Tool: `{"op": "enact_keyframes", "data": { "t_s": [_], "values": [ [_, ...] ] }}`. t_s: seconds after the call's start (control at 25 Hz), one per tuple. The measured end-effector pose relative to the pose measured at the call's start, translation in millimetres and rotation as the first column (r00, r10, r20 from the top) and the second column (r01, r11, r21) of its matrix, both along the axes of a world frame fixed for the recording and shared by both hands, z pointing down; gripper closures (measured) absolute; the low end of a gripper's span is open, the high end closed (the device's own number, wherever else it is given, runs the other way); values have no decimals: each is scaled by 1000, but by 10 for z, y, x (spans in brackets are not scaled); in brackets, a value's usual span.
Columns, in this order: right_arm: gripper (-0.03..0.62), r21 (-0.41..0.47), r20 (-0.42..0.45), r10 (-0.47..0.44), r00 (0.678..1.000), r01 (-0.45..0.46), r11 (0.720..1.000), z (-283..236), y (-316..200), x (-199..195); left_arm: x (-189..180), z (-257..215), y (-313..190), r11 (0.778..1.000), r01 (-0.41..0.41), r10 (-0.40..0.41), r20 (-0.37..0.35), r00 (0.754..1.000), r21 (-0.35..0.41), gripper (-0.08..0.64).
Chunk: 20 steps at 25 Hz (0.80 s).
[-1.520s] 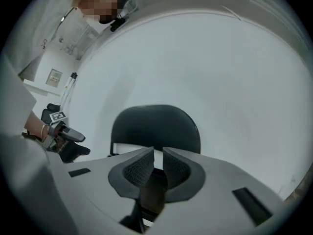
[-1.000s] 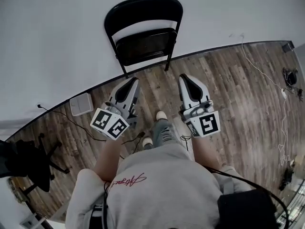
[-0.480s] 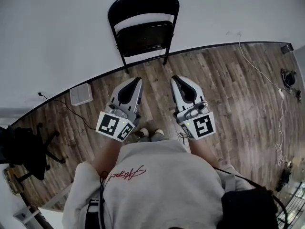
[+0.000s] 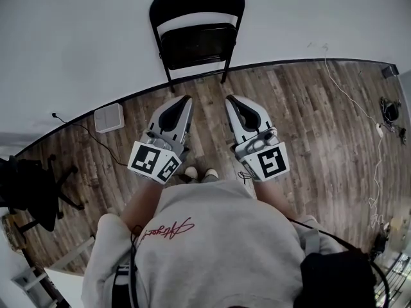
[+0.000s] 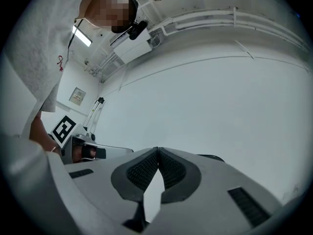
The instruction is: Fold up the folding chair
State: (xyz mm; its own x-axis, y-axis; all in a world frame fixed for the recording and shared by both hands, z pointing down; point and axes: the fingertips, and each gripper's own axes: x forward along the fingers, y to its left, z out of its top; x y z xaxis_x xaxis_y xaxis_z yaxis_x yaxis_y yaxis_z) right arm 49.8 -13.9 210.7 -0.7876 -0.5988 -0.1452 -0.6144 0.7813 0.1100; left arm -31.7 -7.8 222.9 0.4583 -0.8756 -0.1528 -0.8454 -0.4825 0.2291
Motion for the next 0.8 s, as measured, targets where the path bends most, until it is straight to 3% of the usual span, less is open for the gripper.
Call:
{"op": "enact_keyframes", "data": {
  "t_s": [0.8],
  "values": [
    [575,9,16,-8,1000,8,1000,-28,229,-41,49,35,159,1000,-22,22,-20,1000,-14,541]
  ]
}}
